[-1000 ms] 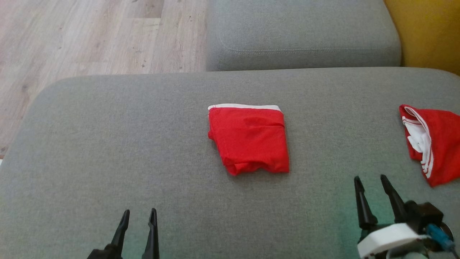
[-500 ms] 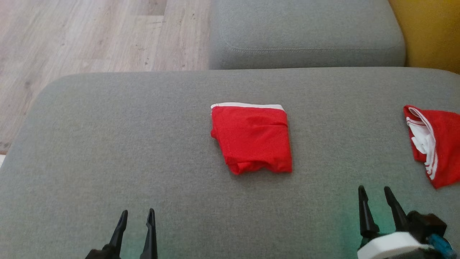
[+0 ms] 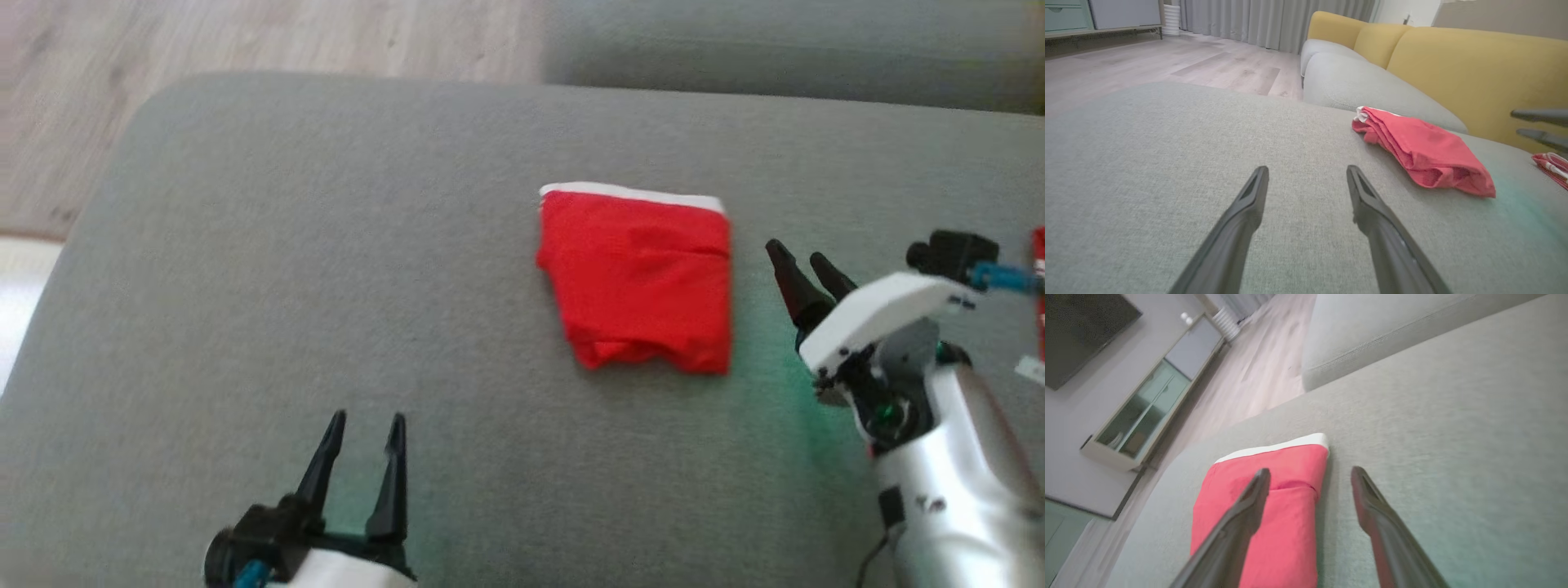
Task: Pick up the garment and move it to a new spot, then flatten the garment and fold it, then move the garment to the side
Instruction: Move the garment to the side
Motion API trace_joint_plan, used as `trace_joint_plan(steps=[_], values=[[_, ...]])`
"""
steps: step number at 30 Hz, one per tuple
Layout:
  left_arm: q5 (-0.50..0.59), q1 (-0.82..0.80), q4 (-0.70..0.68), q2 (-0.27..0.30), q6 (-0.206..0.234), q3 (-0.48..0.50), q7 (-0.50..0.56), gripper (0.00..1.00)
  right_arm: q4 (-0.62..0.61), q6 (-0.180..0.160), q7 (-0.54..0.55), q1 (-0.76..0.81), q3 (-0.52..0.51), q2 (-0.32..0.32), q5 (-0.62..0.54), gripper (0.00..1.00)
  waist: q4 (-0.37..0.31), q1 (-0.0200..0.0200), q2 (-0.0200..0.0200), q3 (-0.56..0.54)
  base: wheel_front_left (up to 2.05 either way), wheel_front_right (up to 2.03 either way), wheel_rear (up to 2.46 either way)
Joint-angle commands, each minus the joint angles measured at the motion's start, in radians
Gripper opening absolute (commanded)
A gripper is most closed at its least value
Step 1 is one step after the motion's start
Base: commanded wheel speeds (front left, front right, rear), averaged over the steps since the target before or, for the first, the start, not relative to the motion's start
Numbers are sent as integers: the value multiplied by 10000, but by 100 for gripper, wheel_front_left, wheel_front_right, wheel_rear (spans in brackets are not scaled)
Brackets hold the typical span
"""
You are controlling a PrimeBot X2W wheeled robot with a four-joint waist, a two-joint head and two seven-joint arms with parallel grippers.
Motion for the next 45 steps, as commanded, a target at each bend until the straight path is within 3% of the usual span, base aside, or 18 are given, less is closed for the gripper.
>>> trace_joint_plan(steps=[1,7,11,12,13,16,21,25,29,37,45], values=[[-117,-356,-266,-24,-15,135,-95,100,-35,69,339,-529,93,-89,-103,100,680,-3,0,613,0,0,0],[-498,-593,-165,-24,130,-480,-95,100,1733,69,1382,-1484,-684,60,-699,100,1398,-3,0,1075,0,0,0],[-581,-646,-195,-24,249,-617,-95,100,2321,69,1652,-1874,-881,275,-354,100,1491,-3,0,1227,0,0,0],[-599,-651,-214,-24,295,-598,-95,100,2301,69,1577,-1920,-876,310,-135,37,1430,-3,0,1239,0,0,0],[-610,-643,-230,-24,331,-572,-95,100,2310,69,1414,-1942,-930,332,15,0,1304,-3,0,1232,0,0,0],[-540,-611,-252,-24,344,-524,-95,100,2096,69,1242,-1919,-681,364,419,0,722,-3,0,1208,0,0,0],[-276,-598,-279,-24,258,-311,-95,100,1349,69,1385,-1727,-392,288,583,0,-817,-3,0,1127,0,0,0],[23,-735,-279,-24,103,-185,-95,100,554,69,1787,-1666,-670,-226,507,0,-1959,-3,0,1136,0,0,0],[251,-919,-293,-24,-37,-196,-95,100,-363,69,2356,-1575,-1237,-975,171,0,-2633,-3,0,1298,0,0,0],[527,-1083,-213,50,-214,-236,-95,100,-1993,69,3606,-2035,-2171,-2094,-894,0,-2978,-3,0,1919,0,0,0],[632,-1377,-65,204,-341,-360,-95,100,-1327,69,4186,-3122,-2762,-2936,-3387,0,-2466,-3,0,2326,0,0,0]])
